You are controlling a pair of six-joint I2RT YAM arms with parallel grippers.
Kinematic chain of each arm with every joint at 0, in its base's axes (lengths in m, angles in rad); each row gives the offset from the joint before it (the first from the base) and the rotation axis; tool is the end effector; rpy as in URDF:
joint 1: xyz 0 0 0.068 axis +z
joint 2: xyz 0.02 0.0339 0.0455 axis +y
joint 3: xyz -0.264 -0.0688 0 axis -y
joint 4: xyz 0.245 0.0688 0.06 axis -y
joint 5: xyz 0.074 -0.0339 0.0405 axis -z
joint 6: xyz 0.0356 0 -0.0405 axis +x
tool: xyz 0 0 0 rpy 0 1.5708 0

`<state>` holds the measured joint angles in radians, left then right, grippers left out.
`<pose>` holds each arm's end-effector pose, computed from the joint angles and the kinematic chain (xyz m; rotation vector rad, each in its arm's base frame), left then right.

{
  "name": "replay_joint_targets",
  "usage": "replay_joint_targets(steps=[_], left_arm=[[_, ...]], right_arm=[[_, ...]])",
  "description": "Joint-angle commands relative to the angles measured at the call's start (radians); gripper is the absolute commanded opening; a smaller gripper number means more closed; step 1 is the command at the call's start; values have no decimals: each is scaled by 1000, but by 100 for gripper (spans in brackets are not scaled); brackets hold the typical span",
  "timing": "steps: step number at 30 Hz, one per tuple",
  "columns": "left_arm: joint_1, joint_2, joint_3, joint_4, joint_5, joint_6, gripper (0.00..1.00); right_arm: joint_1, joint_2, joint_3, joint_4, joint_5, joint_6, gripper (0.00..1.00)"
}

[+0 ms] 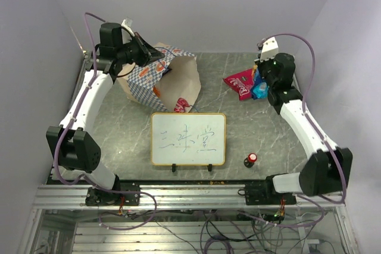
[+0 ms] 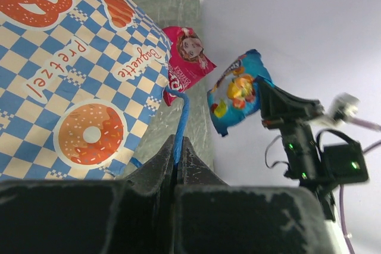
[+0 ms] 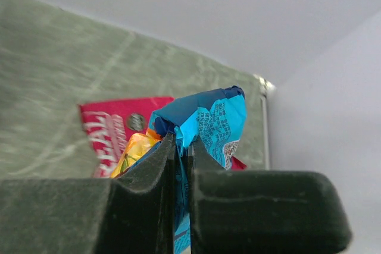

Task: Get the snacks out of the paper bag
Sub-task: Place the snack at the center of the board.

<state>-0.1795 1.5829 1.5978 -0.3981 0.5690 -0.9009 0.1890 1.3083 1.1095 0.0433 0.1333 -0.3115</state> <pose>0.3545 -0.0838 0.4022 -0.3482 2.0807 -1.2376 0.3068 0.0539 0.3620 -0.3320 1.6971 -0.2054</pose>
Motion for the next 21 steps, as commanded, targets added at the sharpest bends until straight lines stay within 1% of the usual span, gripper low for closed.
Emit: replay_joint_targets(steps=[1,5,7,8,9,12,15,19,21], left_arm=[[2,13,20,24,27,4,7],[2,2,-3,26,29,5,7],[2,-6,-11,24,29,9,7],[2,-9,-12,19,29,12,7],[2,-14,-14,15,28,17,7],[2,-26,-19,-4,24,30,7],[2,-37,-43,8,31,20,7],[2,-51,-62,6,31,22,7],[2,-56,-66,2,31,24,7]], right_arm=[[-95,108,79,174,-24,-131,0],[-127,233,145,193,-134,-339,0],[-132,297,190,137,-177,-503,0],[-131,328,224,101,-173,-616,0],[-130,357,250,75,-157,-662,0],[-133,415,279,58,-175,-725,0],[-126,460,271,-9,-265,-822,0],[-84,493,198,5,-331,-862,0],[-48,503,180,13,-317,-864,0]])
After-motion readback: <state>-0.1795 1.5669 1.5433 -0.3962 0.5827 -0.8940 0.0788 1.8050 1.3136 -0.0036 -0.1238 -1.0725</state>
